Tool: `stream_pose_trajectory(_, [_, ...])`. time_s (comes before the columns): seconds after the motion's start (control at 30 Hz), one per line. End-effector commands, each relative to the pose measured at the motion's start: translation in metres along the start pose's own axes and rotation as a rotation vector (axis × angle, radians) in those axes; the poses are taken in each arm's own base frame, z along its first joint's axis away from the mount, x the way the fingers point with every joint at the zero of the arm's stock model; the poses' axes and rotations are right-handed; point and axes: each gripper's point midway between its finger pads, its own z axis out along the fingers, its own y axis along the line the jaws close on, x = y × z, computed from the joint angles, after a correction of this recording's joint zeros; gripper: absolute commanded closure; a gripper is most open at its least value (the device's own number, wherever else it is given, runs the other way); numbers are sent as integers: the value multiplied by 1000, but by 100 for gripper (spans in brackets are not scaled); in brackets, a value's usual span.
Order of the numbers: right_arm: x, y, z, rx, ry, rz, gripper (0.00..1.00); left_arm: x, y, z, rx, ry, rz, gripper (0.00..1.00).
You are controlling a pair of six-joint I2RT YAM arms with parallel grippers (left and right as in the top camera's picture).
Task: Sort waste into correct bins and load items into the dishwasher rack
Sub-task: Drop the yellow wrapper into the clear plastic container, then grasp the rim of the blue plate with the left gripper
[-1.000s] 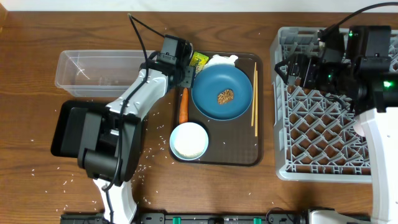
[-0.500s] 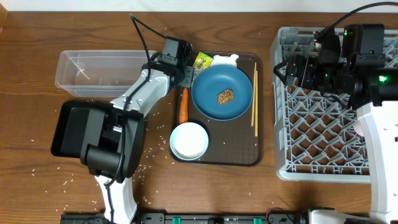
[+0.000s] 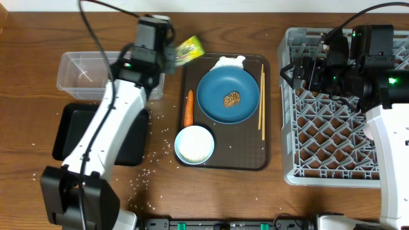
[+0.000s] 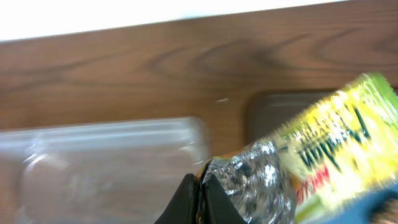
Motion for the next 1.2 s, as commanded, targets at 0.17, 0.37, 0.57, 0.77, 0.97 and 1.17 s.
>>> stream_pose_trajectory(0.17, [1,3,2,-5,2,-19,4,19,81,18,-148,82,-106,94])
stream_pose_trajectory(0.37, [1,3,2,-6,3,-18,3,34,83,26,-138,137,-94,90])
stream_pose_trajectory(0.57, [2,3,2,-5,8,-17,2,38,83,17,-138,157,-92,87])
stream_pose_trajectory(0.77, [2,3,2,-4,8,-16,1,38,65,15,-56,158,-90,48])
stream_pose_trajectory(0.97, [2,2,2,-3,8,-16,1,43,-4,8,245,194,-79,48])
stream_pose_trajectory(1.17, [2,2,2,-1,7,-16,1,53,-63,-4,354,212,18,46])
